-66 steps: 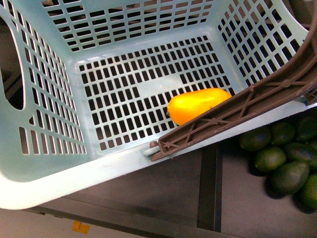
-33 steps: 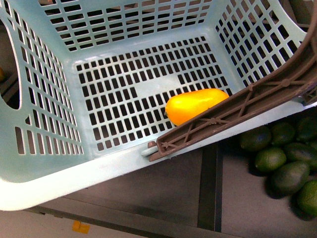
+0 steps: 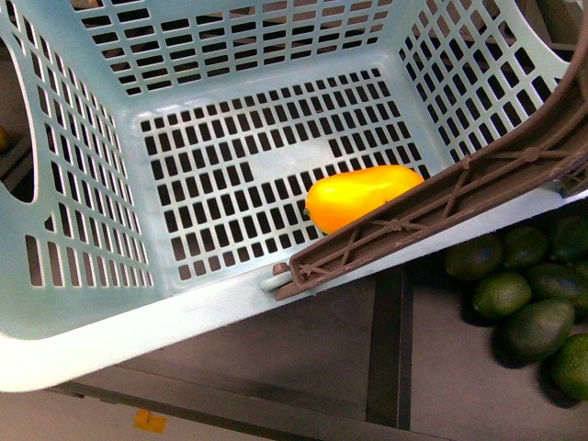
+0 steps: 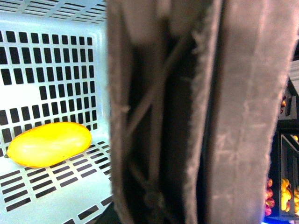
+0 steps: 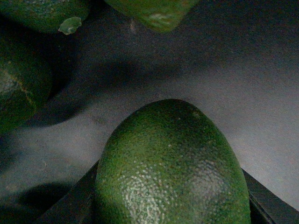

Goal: Pick mango and avocado into basket

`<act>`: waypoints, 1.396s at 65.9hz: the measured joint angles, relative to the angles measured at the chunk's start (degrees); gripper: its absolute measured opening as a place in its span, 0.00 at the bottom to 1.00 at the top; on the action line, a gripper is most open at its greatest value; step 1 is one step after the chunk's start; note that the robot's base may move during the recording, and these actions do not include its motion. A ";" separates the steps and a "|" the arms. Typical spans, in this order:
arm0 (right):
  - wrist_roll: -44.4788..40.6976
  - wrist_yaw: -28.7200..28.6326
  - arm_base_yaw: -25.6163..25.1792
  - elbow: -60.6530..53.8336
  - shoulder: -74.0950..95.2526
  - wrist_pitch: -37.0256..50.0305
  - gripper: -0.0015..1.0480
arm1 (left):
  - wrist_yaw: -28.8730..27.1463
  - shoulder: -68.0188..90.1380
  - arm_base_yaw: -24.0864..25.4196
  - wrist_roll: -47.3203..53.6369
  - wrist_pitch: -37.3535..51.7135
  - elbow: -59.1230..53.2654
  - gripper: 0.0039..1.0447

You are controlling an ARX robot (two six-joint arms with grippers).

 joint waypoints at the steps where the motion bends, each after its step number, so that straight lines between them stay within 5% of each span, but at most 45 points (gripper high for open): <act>1: -0.13 -0.44 -0.22 -0.35 -0.57 0.04 0.52 | 0.00 0.00 0.00 0.00 0.00 0.00 0.13; 11: -2.10 -6.95 -2.29 -4.83 -8.00 0.72 0.52 | -0.02 0.00 0.00 0.00 0.00 0.00 0.13; 20: -4.76 -18.73 -2.91 -12.31 -20.98 0.04 0.52 | 0.02 0.00 0.00 0.00 0.00 0.00 0.13; 37: -3.69 -25.68 2.80 -20.74 -44.54 -1.70 0.52 | -0.09 0.00 0.02 0.02 0.00 0.00 0.13; 62: 5.86 -20.39 21.55 -22.51 -70.16 -3.15 0.51 | -0.02 0.00 0.00 0.00 0.00 0.00 0.13; 81: 9.29 -6.40 44.26 -20.79 -71.28 0.15 0.51 | -0.04 0.00 0.00 0.00 0.00 0.00 0.13; 92: 9.66 -2.05 52.04 -18.86 -67.10 3.43 0.51 | -0.02 0.00 0.02 0.00 0.00 0.00 0.13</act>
